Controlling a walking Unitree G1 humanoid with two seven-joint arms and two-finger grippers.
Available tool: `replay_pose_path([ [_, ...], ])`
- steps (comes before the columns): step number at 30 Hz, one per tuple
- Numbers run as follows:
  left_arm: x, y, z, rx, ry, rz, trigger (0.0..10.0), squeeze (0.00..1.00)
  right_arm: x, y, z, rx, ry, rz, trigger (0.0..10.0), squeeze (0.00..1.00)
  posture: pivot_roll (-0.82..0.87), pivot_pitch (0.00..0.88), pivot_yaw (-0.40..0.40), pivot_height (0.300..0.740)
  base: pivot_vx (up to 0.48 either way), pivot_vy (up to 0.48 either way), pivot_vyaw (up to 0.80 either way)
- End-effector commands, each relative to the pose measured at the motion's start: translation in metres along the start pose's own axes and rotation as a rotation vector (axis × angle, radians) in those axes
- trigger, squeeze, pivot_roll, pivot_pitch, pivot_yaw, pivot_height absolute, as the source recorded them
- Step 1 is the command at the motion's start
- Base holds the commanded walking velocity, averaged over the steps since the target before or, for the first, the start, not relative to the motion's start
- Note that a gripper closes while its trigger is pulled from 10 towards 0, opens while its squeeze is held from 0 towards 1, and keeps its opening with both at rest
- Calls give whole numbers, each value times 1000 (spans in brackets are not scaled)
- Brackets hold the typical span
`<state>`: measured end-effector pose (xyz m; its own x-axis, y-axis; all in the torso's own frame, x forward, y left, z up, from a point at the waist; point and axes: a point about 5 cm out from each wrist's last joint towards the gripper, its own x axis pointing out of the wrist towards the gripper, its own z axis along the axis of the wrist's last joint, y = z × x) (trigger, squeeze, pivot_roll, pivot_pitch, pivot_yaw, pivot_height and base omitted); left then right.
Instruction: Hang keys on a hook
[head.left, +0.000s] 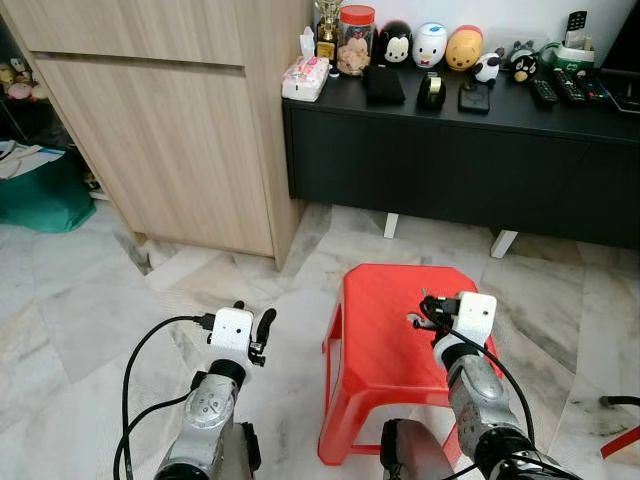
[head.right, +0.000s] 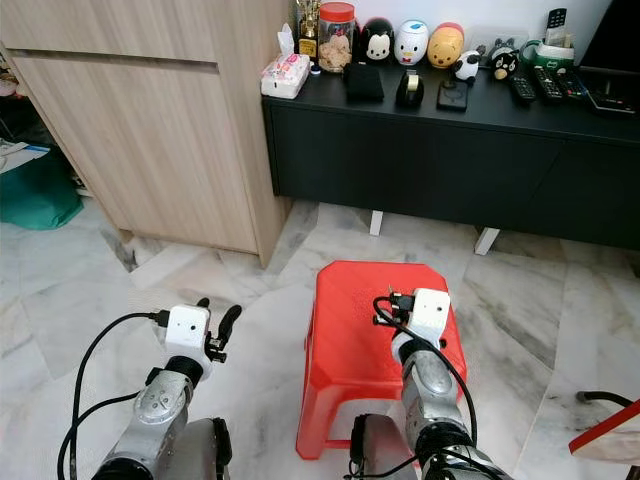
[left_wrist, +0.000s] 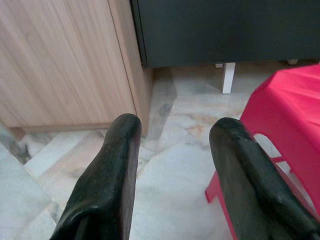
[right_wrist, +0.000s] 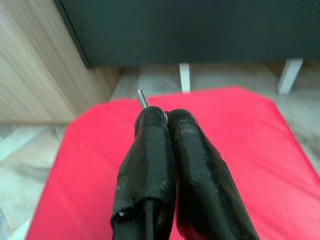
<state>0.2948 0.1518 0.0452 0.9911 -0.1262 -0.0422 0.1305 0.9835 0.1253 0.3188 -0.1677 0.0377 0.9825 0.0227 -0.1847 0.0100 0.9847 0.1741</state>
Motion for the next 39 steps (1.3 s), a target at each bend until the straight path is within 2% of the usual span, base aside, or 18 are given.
replay_pose_path([
  [1, 0, 3, -3, 5, 13, 9, 10000, 0, -2, 1, -3, -18, 19, 26, 0, 0, 19, 0, -26, 581, 0, 0, 0],
  [5, 2, 3, -2, 6, 12, 10, 10000, 0, -6, -5, -4, -58, -8, 15, 0, 0, 19, 0, -27, 581, 0, 0, 0],
  [10, 2, 3, -2, 6, 9, 10, 10000, 0, -8, -13, -4, -64, 1, -31, 0, 0, 13, 0, -25, 581, 0, 0, 0],
  [11, 2, 3, -2, 5, 8, 8, 10000, 0, -7, -14, -2, -59, -6, -36, 784, 0, 12, 0, -23, 581, 0, 0, 0],
  [12, 2, 3, -2, 5, 8, 8, 10000, 0, -7, -14, -2, -59, -6, -36, 784, 0, 12, 0, -23, 581, 0, 0, 0],
  [13, 3, 2, -2, 4, 9, 6, 10000, 0, -7, -15, 1, -58, -16, -43, 10000, 0, 13, 0, -24, 581, 0, 0, 0],
  [21, 1, 4, -4, -12, 12, 21, 10000, 0, -5, -10, 8, -45, -69, -40, 10000, 0, 16, 0, -26, 581, 0, 0, 0],
  [39, 0, 3, -6, -13, 9, 15, 10000, 0, -5, -11, 6, -42, -41, -53, 10000, 0, 17, 0, -25, 681, 0, 0, 0],
])
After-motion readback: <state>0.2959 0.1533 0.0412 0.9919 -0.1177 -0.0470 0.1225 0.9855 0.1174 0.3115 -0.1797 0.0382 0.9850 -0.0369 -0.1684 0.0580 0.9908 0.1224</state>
